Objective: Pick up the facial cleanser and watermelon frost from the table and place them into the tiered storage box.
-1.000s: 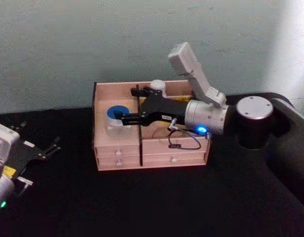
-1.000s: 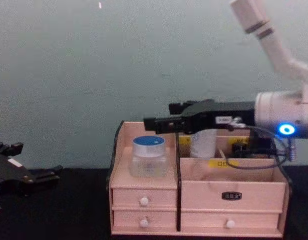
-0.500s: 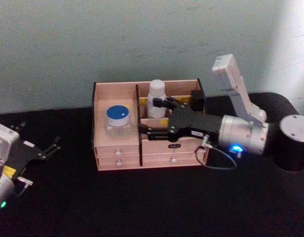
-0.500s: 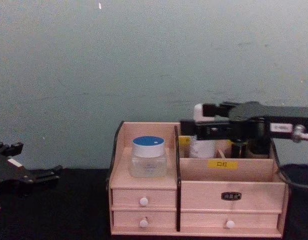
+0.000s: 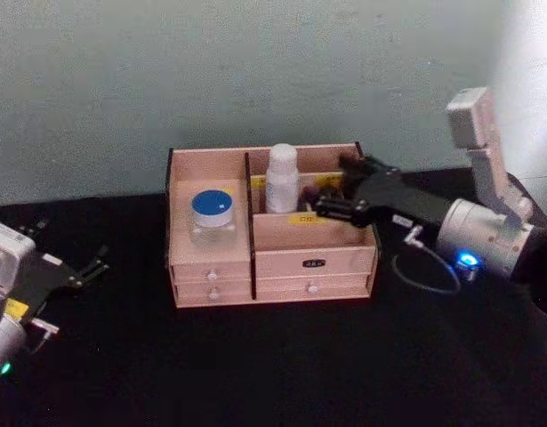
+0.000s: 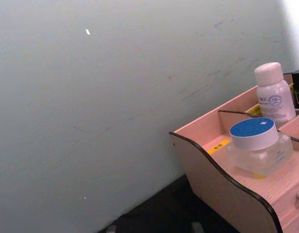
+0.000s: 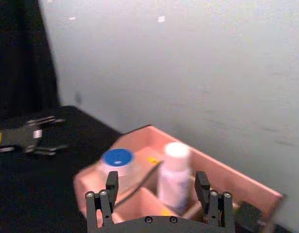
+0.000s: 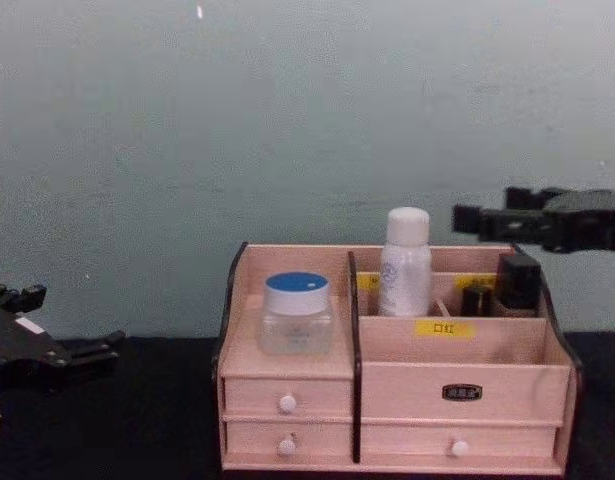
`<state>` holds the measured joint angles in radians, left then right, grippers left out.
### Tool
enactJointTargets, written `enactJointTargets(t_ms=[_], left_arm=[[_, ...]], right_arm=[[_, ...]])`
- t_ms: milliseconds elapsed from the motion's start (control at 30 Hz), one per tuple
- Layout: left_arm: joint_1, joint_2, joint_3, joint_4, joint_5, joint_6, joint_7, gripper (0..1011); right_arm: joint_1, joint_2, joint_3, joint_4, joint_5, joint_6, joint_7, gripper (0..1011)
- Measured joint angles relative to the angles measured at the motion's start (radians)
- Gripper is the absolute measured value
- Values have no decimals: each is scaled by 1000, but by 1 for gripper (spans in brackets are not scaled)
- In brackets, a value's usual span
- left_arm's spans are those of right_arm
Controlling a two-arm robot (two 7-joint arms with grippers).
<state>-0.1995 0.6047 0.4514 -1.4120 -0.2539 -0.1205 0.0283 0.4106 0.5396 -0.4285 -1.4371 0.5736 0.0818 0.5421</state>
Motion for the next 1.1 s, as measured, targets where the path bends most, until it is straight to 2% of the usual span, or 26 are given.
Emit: enactJointTargets(t_ms=[133, 333, 433, 500, 667, 767, 867, 933, 1033, 1067, 1100], left_arm=[[0, 0, 0, 0, 0, 0, 0, 1001], [0, 0, 0, 0, 0, 0, 0, 1001], [0, 0, 0, 0, 0, 0, 0, 1001], [0, 0, 0, 0, 0, 0, 0, 1001], [0, 0, 0, 0, 0, 0, 0, 1001], [0, 0, 0, 0, 0, 0, 0, 1001], [0, 0, 0, 0, 0, 0, 0, 1001], [0, 0, 0, 0, 0, 0, 0, 1001], [0, 0, 0, 0, 0, 0, 0, 1001], [0, 0, 0, 0, 0, 0, 0, 1001], [0, 0, 0, 0, 0, 0, 0, 1001]], right_arm=[[-23, 4, 38, -13, -1, -5, -58, 1003], [-74, 6, 113, -44, -19, -8, -173, 1003], [-113, 4, 169, -70, -36, -4, -270, 1002], [-137, 2, 204, -83, -46, 9, -329, 1002], [-177, -3, 260, -107, -73, 43, -435, 1003], [-191, -5, 284, -112, -84, 73, -475, 1002], [-189, -18, 282, -93, -95, 74, -479, 1003], [-165, -61, 245, -25, -132, 54, -492, 1003], [-136, -102, 211, 46, -167, 28, -504, 1003], [-114, -131, 191, 96, -187, 13, -510, 1002], [-105, -143, 183, 119, -195, 6, -512, 1002]])
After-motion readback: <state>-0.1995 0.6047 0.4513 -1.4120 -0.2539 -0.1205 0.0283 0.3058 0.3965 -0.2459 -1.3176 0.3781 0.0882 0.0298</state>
